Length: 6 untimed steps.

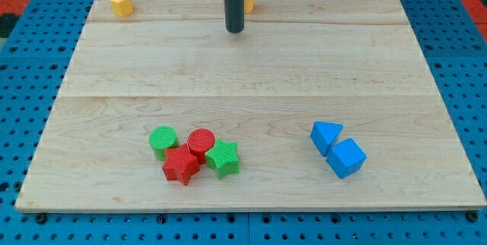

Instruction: Push the green circle into the red circle

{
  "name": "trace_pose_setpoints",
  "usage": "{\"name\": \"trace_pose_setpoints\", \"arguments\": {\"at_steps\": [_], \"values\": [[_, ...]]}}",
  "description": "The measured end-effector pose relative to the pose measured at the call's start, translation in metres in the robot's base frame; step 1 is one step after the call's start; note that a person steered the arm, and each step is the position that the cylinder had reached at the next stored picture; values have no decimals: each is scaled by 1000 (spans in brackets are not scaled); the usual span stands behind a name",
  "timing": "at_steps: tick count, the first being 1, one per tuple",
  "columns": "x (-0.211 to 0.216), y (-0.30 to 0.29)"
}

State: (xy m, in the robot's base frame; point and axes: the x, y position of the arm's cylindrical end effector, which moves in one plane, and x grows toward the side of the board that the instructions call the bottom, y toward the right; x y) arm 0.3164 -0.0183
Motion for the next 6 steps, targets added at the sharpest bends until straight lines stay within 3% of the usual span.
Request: {"name": "trace_pose_setpoints", "arguments": {"at_steps": [1, 2, 3, 4, 5, 6], "values": [[80, -7], [111, -116], [169, -183], [218, -192], [208, -119], [211, -87]]}}
